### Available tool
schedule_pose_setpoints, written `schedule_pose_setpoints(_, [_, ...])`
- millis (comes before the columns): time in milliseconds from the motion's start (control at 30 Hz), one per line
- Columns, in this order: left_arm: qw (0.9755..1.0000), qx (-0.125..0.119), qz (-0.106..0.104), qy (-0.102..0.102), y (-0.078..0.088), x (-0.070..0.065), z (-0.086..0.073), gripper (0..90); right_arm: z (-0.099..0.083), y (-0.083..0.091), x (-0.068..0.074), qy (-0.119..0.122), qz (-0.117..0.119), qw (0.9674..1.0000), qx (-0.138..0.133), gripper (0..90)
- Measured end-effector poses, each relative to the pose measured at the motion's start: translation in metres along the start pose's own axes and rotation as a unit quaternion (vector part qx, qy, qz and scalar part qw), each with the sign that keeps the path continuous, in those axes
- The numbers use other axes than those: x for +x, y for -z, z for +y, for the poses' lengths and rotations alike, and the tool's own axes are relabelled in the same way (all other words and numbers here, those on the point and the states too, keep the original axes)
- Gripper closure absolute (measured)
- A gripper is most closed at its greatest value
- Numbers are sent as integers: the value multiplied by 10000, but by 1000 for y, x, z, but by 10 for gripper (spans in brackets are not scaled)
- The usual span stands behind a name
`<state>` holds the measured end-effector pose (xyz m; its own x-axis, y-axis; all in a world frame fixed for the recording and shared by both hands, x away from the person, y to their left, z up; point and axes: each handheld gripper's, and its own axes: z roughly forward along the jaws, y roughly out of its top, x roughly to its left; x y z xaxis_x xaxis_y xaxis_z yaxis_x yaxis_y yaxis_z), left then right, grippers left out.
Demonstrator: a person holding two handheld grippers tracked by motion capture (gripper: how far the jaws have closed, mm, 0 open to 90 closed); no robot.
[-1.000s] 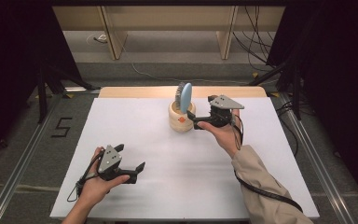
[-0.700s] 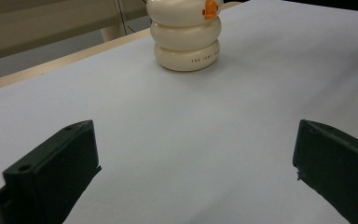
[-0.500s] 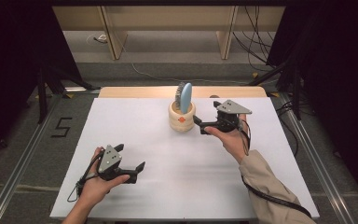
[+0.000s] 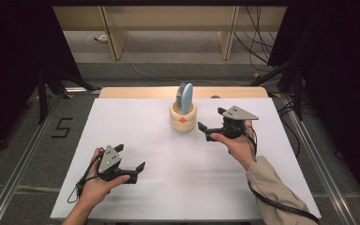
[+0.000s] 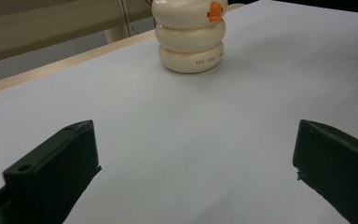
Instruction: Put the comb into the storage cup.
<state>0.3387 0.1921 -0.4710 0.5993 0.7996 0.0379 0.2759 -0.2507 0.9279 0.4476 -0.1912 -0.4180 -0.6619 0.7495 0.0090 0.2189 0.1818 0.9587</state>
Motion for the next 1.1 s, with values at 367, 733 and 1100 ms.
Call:
schedule_pose_setpoints(367, [10000, -3, 9, 11, 0, 0, 0, 0, -6, 11, 1, 23, 47, 9999, 88, 20])
schedule_pose_setpoints(733, [10000, -7, 27, 9, 0, 1, 0, 0, -13, 25, 1, 70, 118, 9998, 170, 20])
schedule_pose_setpoints(1100, [10000, -3, 35, 10, 0, 0, 0, 0, -21, 39, 1, 137, 179, 9994, 253, 22])
